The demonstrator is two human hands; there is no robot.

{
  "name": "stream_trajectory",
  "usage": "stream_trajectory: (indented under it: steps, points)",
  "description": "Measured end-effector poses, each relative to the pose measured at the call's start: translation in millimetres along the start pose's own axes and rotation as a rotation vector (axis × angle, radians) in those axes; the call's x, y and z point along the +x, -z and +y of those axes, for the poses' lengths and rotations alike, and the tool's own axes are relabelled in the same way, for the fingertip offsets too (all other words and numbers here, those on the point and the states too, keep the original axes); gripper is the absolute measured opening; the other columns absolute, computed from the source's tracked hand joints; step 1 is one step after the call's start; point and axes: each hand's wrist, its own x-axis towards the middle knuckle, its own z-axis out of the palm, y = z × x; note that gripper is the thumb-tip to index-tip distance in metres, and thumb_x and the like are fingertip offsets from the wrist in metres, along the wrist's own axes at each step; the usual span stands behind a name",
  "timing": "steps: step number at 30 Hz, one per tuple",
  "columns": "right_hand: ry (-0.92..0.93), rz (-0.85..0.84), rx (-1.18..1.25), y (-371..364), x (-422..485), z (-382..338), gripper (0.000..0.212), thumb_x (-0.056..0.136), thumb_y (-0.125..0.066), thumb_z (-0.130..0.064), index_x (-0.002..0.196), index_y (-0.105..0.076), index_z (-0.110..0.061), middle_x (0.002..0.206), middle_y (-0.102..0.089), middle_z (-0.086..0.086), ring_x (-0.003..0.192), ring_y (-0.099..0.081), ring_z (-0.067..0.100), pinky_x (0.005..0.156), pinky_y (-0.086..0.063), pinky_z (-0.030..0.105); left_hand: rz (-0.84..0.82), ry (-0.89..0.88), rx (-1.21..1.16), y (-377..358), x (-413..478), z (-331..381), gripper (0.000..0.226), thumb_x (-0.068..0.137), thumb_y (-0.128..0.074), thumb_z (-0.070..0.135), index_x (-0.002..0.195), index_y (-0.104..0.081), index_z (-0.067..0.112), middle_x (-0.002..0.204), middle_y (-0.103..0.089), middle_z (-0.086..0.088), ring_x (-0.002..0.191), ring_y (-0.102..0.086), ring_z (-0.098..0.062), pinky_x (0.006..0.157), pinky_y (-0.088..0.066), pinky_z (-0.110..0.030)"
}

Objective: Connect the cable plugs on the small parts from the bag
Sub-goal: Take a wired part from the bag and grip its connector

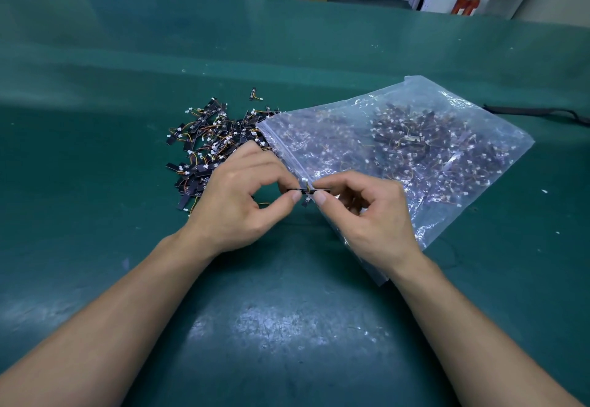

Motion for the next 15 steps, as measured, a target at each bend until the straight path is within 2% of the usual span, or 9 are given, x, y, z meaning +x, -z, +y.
stream_trajectory:
  steps: [7, 12, 15]
  points:
    - [0.015, -0.020, -0.034, 0.7, 1.1, -2.5, 0.012, 0.088, -0.072, -0.014, 0.079, -0.074, -0.023, 0.066, -0.068, -0.012, 0.056, -0.056, 0.005, 0.056, -0.045, 0.021, -0.036, 0.034, -0.020, 1.4, -0.8, -0.8, 0.003, 0.085, -0.073, 0.015, 0.083, -0.073, 0.013, 0.082, -0.068, 0.006, 0.079, -0.053, -0.020, 0.075, -0.037, -0.022]
    - [-0.009, -0.014, -0.028, 0.4, 0.4, -2.1, 0.008, 0.087, -0.073, -0.014, 0.081, -0.075, -0.020, 0.067, -0.067, -0.013, 0.055, -0.055, 0.008, 0.055, -0.043, 0.018, -0.044, 0.063, -0.035, 0.1, -0.8, 1.0, 0.005, 0.086, -0.074, 0.013, 0.081, -0.072, 0.014, 0.081, -0.067, 0.006, 0.079, -0.052, -0.019, 0.073, -0.036, -0.021]
    - [-0.029, -0.011, -0.010, -0.5, -0.6, -2.7, 0.004, 0.085, -0.074, -0.021, 0.086, -0.077, -0.023, 0.069, -0.067, -0.012, 0.053, -0.054, 0.008, 0.054, -0.041, 0.016, -0.026, 0.061, -0.025, 0.5, -0.2, 1.0, 0.008, 0.085, -0.073, 0.010, 0.078, -0.071, 0.013, 0.079, -0.066, 0.006, 0.078, -0.051, -0.017, 0.073, -0.036, -0.020]
